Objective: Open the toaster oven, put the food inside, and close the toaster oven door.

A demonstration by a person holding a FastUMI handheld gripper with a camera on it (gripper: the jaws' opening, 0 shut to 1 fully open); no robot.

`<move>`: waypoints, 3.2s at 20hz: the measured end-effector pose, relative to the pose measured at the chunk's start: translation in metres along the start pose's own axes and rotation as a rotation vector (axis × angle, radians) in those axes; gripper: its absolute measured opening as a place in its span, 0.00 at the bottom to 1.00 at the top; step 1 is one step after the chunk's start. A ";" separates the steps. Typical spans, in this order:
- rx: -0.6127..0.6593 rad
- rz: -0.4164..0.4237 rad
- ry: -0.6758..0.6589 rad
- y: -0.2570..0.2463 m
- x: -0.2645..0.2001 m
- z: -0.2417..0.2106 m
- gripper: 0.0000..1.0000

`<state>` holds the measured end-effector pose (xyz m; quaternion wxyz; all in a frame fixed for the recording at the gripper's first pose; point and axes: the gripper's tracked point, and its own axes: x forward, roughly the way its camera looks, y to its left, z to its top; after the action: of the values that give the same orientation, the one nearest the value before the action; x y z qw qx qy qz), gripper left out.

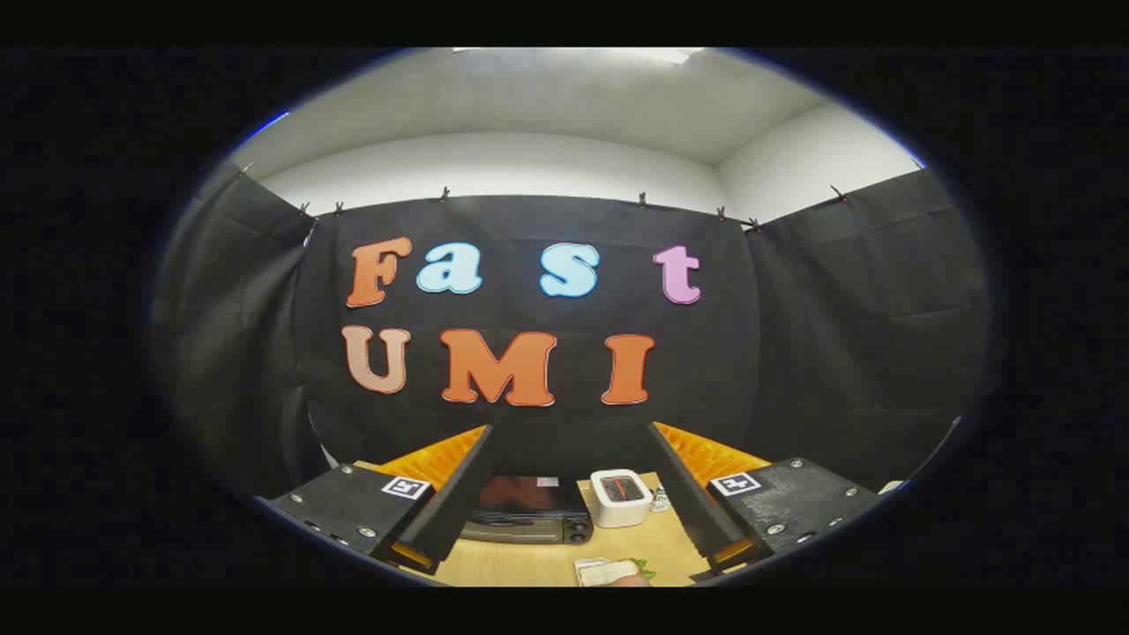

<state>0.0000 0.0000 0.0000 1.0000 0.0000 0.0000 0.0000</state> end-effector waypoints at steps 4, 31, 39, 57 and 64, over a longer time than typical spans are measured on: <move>-0.004 0.011 -0.004 0.010 -0.002 -0.001 0.99; -0.049 0.128 0.319 0.107 0.121 -0.212 1.00; -0.101 0.130 0.517 0.138 0.160 -0.322 1.00; -0.007 0.119 0.609 0.131 0.124 -0.373 1.00; -0.013 0.121 0.647 0.124 0.077 -0.386 1.00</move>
<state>0.0769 0.1242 -0.3861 0.9464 -0.0062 0.3175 0.0592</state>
